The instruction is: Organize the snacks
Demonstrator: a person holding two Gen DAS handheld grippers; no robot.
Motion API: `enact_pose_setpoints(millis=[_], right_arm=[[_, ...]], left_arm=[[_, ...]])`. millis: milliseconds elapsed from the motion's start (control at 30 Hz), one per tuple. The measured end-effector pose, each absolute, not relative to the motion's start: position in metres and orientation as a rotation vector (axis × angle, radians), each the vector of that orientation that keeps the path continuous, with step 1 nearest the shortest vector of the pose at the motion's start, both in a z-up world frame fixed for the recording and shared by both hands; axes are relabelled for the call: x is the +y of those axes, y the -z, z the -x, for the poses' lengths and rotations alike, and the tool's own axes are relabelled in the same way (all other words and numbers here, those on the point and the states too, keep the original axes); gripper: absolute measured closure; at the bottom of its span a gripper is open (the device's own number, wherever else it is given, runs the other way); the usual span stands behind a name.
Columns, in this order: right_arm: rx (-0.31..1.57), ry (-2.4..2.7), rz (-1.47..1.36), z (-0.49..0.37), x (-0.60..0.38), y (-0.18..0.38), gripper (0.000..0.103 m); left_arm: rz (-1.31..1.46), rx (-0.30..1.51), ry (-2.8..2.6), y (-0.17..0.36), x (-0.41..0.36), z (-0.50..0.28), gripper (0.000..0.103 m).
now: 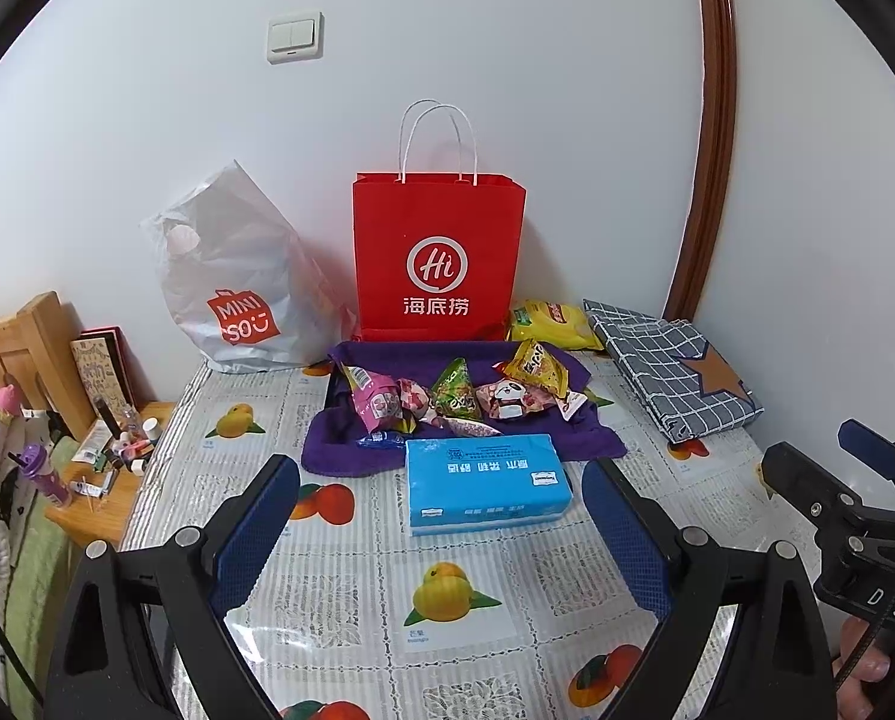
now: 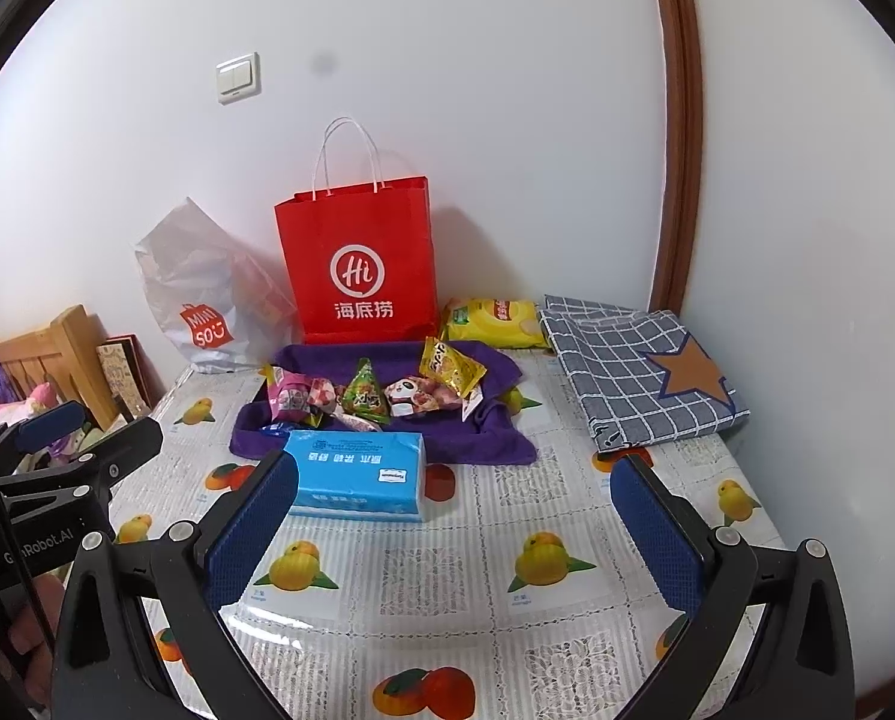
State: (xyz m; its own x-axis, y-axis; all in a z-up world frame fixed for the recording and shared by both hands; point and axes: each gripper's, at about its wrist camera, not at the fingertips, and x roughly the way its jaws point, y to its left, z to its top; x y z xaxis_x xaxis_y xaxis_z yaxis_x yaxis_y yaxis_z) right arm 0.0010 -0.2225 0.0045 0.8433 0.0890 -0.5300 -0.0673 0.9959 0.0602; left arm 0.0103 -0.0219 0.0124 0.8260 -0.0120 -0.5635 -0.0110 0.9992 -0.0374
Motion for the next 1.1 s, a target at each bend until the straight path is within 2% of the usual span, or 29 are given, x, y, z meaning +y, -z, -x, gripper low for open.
enact_pose_setpoints(millis=[1100], right_arm=[[0.558,-0.076,-0.060,0.0004,-0.2282,-0.0048,0.000]], left_arm=[[0.034,0.594,0.011,-0.0139,-0.0224,-0.0057,0.008]])
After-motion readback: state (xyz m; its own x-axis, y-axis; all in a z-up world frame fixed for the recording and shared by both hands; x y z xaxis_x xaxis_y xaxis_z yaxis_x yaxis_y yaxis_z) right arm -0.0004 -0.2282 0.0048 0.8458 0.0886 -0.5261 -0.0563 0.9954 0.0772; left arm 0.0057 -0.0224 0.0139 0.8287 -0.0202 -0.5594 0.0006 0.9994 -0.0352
